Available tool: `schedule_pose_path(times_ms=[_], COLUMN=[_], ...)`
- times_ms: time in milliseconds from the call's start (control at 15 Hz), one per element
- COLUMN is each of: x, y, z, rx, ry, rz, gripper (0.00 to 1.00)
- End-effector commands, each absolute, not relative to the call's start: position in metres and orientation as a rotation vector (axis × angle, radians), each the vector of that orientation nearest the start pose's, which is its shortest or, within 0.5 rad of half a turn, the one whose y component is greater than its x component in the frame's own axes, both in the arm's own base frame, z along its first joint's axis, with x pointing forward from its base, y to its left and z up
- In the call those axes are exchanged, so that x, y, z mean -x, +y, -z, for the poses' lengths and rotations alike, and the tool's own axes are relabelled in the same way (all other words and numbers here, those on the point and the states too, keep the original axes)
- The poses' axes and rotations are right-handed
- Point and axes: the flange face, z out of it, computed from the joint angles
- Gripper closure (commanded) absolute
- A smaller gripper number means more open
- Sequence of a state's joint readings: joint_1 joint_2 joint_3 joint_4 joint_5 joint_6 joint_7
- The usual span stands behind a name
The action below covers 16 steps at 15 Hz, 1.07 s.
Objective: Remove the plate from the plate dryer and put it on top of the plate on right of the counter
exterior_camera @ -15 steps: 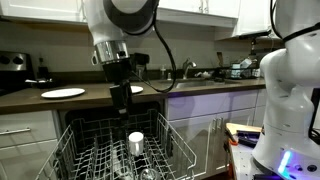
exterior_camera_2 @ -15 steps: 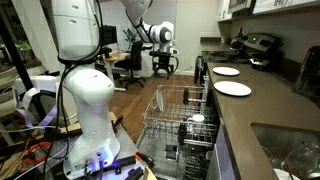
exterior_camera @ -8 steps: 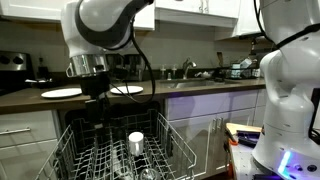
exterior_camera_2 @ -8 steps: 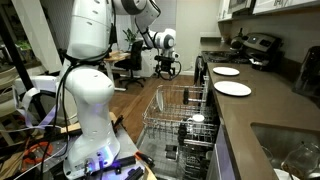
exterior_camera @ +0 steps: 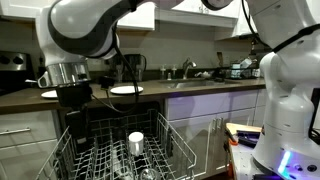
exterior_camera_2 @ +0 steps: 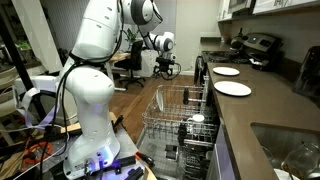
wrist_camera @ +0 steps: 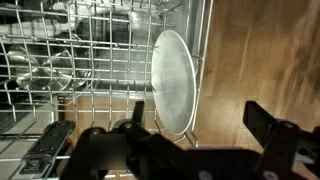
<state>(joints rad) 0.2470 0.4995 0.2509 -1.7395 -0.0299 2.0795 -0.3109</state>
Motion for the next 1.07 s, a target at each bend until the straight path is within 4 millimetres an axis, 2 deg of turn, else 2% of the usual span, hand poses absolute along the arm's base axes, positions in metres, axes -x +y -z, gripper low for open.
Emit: schedule_pose_path(times_ms=[0, 67, 133, 467, 1000], x=[-0.586, -0.586, -0.579, -0.584, -0.584], y=[0.309, 0.312, 0.307, 0.313, 0.327], z=[-0.271, -0.267, -0.274, -0.260, -0.224], rx=[2.777, 2.766, 2.791, 2.787, 2.810], ry=[-1.309, -1.332, -1.255, -1.286, -1.260], rz=[-0.295, -0.309, -0.278, -0.289, -0.272], gripper=[0.00, 0.00, 0.00, 0.00, 0.00])
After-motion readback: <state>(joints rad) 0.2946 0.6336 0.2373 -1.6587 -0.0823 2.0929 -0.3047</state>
